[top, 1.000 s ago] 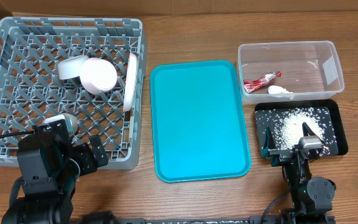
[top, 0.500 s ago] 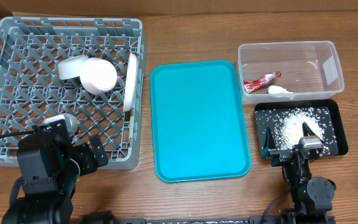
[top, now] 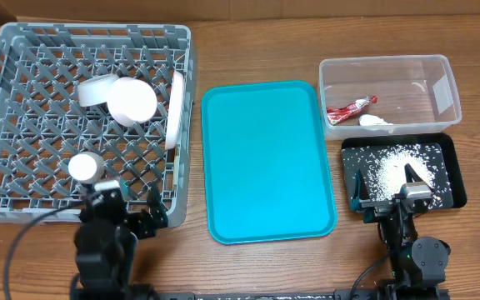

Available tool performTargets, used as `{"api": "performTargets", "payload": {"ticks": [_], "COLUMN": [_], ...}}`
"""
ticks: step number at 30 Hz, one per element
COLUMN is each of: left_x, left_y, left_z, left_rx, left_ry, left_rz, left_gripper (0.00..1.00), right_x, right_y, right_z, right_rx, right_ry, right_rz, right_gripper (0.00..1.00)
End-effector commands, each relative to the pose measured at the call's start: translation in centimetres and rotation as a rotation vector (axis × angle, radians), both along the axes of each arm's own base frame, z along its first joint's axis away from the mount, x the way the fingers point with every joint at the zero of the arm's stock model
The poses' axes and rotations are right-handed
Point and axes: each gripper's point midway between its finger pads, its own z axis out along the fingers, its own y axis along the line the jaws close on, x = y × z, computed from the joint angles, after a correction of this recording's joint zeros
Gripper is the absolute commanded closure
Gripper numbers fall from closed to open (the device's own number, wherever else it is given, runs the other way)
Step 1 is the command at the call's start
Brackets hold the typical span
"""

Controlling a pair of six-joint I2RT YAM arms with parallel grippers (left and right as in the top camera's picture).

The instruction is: Sort waste into correct bins and load items into the dishwasher

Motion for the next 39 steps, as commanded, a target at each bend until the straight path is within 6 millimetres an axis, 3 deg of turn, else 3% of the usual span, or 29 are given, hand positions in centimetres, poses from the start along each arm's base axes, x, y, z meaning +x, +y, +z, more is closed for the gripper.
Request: {"api": "performTargets", "payload": {"ticks": [1,14,22,39], "left_x": [0.4,2.6,2.6,2.6], "left_y": [-0.2,-0.5,-0.7,-0.9], "left_z": [-1.4,-0.6,-1.6,-1.6], "left_rx": [-0.031,-0.022,0.033,0.03], "left_ry": [-0.108,-0.416,-0.392,-0.39], "left_rz": [0.005,-0.013,-0.035,-0.048], "left_gripper": [0.0,0.0,0.0,0.0], "right_x": [0.0,0.0,0.0,0.0], "right_y": [-0.1,-0.1,-0.1,-0.1], "right_z": [-0.1,-0.1,-0.1,-0.1], "right_rx": [0.004,0.004,0.004,0.004], "right_ry": [-0.007,-0.007,-0.007,-0.007], "right_rz": [-0.004,-0.004,-0.004,-0.004], "right_gripper": [0.0,0.0,0.0,0.0]}}
